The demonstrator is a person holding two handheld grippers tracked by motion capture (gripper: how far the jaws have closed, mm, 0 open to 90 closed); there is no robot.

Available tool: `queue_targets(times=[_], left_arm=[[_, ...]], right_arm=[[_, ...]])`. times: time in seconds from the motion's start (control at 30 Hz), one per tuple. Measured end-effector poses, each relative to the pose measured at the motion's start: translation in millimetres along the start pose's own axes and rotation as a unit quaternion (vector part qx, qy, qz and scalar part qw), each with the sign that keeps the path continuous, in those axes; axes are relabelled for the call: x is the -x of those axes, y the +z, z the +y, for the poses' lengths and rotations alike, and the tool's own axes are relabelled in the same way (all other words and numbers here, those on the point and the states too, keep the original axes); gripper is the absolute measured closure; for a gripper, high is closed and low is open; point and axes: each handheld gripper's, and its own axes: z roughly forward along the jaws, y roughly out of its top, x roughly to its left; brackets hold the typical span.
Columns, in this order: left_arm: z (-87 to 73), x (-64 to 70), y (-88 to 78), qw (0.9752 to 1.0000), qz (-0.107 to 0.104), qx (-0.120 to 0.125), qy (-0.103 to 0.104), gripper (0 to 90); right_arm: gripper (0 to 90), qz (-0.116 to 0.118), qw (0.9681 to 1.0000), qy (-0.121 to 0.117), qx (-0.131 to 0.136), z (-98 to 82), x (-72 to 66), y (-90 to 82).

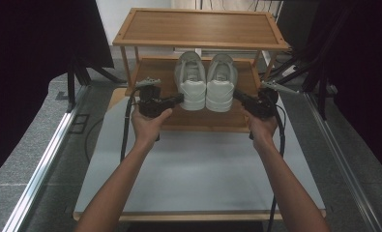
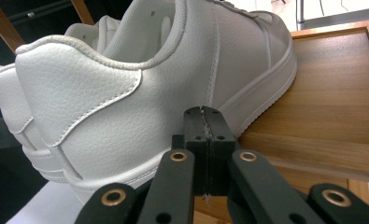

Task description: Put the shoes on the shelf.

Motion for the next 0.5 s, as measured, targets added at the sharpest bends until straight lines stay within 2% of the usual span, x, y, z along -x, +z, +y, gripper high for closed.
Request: queue_targets(times=[0.07,0.2,0.37,0.5], left_arm=[[0.4,0.5,0.1,1.0000,0.001,-0.001,0.003,86.9],[1.7,-0.2,1.1,1.0000,0.007,-0.001,0.004,86.4],[2.8,-5.2,4.5,1.0000,0.004,0.002,-0.007,85.7],[5.0,-6.4,6.7,0.9999,0.004,-0.001,-0.010,85.7]], right_arm=[[89.2,0.000,1.0000,-0.007,-0.002,-0.1,0.2,-0.4],[89.2,0.006,1.0000,0.000,-0.001,-0.1,2.2,-0.1],[88.5,0.008,1.0000,-0.003,0.000,-1.8,1.7,-1.1],[87.2,0.031,0.9994,0.005,0.015,-0.7,-0.4,-9.4]])
